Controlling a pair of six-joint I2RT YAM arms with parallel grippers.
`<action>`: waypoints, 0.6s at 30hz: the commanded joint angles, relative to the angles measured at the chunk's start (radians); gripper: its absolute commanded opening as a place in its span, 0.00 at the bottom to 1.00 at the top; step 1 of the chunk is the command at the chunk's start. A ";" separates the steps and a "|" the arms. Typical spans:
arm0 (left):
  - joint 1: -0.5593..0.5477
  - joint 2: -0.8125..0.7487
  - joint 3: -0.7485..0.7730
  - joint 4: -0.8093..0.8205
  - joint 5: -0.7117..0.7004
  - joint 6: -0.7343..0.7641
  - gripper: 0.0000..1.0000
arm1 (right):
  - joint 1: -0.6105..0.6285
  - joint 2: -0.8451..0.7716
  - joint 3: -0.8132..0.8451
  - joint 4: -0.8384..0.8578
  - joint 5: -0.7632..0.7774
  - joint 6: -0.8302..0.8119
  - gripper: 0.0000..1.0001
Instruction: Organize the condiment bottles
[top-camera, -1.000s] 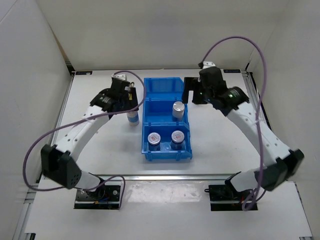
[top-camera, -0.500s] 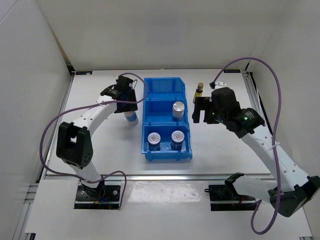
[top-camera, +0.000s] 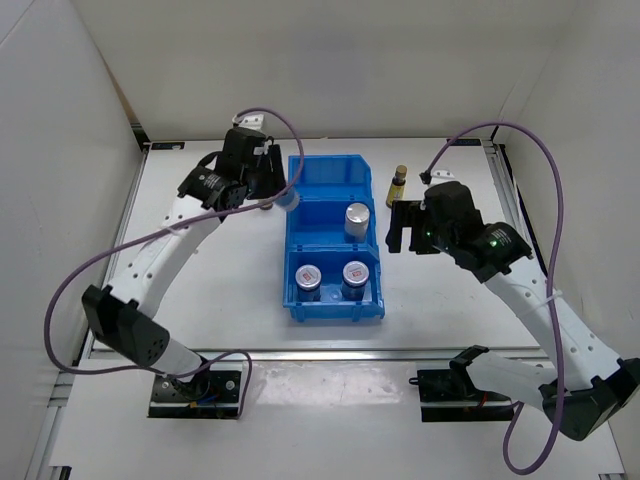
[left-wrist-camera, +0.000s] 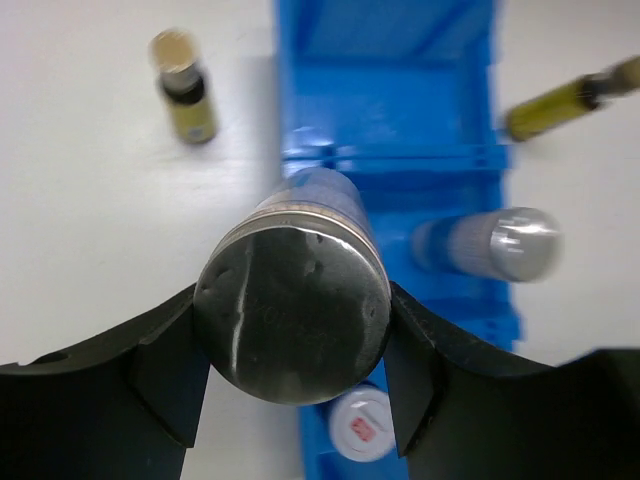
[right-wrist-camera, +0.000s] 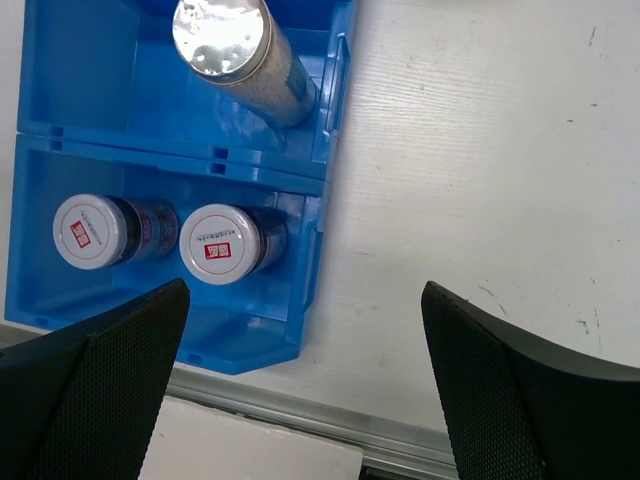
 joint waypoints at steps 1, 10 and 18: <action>-0.093 -0.044 0.061 0.048 0.032 -0.013 0.30 | 0.007 -0.011 -0.008 0.001 -0.006 -0.007 1.00; -0.213 0.174 0.071 0.080 -0.059 0.007 0.30 | 0.007 -0.022 0.012 -0.044 -0.006 -0.007 1.00; -0.213 0.301 0.103 0.080 -0.116 0.007 0.31 | -0.002 -0.073 0.012 -0.093 0.023 -0.007 1.00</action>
